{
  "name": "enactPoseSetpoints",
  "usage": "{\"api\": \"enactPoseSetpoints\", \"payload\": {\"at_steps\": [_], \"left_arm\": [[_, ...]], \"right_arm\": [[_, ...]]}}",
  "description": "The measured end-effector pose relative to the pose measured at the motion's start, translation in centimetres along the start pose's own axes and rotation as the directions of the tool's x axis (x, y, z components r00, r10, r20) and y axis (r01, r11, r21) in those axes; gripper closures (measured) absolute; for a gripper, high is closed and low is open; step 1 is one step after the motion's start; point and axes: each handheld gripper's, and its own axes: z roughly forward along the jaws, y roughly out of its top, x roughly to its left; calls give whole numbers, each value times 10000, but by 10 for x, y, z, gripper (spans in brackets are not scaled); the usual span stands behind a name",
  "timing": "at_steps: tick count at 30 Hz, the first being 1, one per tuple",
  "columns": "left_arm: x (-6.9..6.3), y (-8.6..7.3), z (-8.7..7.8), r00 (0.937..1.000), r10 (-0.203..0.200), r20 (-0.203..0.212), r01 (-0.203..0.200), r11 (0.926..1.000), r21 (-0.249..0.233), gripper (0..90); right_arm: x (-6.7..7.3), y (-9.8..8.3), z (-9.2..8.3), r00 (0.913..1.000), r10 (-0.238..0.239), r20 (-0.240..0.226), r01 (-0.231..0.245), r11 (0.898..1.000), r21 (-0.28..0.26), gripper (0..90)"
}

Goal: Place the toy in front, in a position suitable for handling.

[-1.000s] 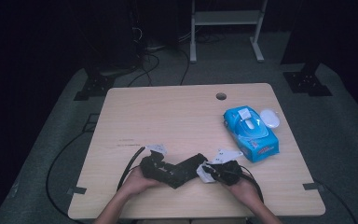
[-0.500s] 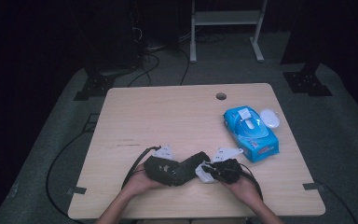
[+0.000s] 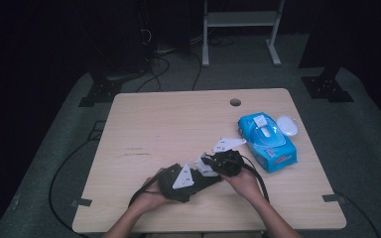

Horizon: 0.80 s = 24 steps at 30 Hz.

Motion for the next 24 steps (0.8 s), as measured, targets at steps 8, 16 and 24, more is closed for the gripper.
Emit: {"api": "enactPoseSetpoints", "payload": {"at_steps": [8, 16, 24], "left_arm": [[3, -2, -1, 9958, -907, 88, 911, 9945, -512, 349], [5, -6, -2, 9871, -1584, 227, 1595, 9851, -640, 345], [11, -16, 4, 9754, -2192, 244, 2195, 9756, -88, 347]], "right_arm": [[4, -7, -5, 9999, -8, -170, 9, 10000, 74, 854], [11, -14, -12, 9995, -177, -255, 173, 9998, -138, 854], [20, -19, -20, 9987, -326, -384, 316, 9991, -267, 854]]}}
